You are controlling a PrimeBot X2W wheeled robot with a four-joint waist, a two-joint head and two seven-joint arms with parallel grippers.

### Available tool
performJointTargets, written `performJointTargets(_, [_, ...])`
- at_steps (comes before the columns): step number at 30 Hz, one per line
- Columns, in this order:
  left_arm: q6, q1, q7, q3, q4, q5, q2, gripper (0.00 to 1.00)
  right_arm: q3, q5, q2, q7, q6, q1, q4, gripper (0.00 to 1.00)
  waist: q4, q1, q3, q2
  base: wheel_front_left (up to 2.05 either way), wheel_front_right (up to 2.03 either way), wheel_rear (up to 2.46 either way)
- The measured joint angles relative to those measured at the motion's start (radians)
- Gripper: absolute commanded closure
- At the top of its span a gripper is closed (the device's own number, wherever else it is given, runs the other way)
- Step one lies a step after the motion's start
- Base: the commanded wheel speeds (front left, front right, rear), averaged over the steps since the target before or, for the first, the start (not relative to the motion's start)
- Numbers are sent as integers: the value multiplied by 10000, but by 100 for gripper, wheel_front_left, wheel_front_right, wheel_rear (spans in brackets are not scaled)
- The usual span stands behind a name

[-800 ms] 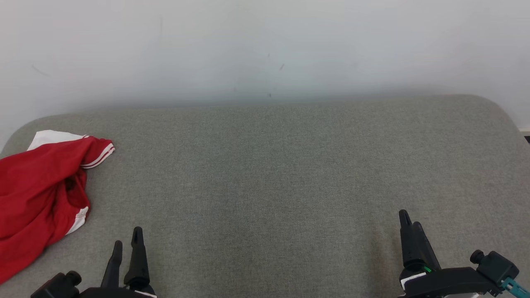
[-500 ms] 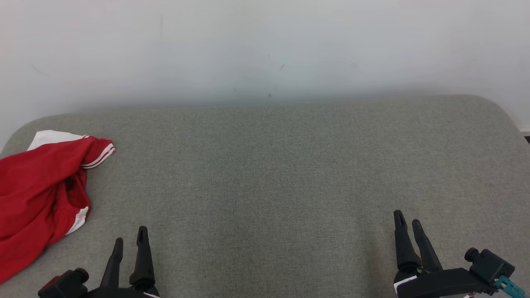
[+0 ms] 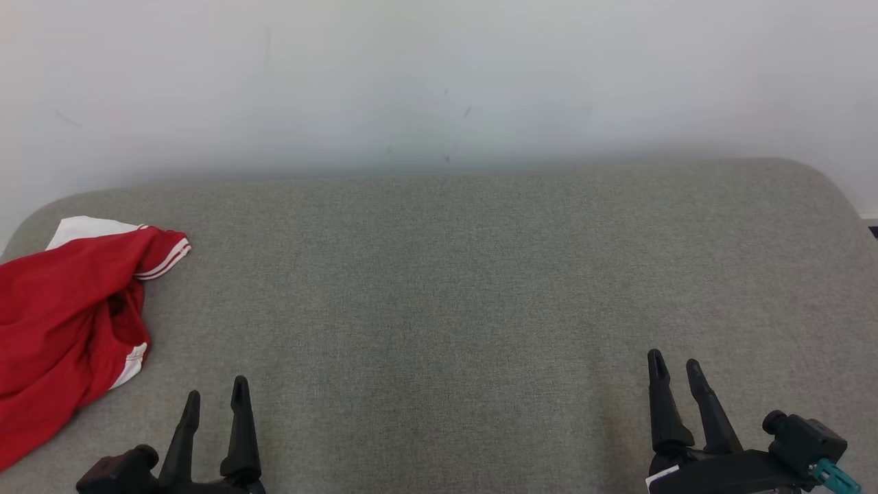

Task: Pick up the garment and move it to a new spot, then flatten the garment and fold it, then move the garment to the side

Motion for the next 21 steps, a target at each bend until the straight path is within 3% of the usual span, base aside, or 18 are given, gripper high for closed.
performJointTargets(21, [-90,181,-523,117,-21,1965,33,0,8,-2136,-2,-512,0,105,-100,0,-33,0,20,1,0,0,0])
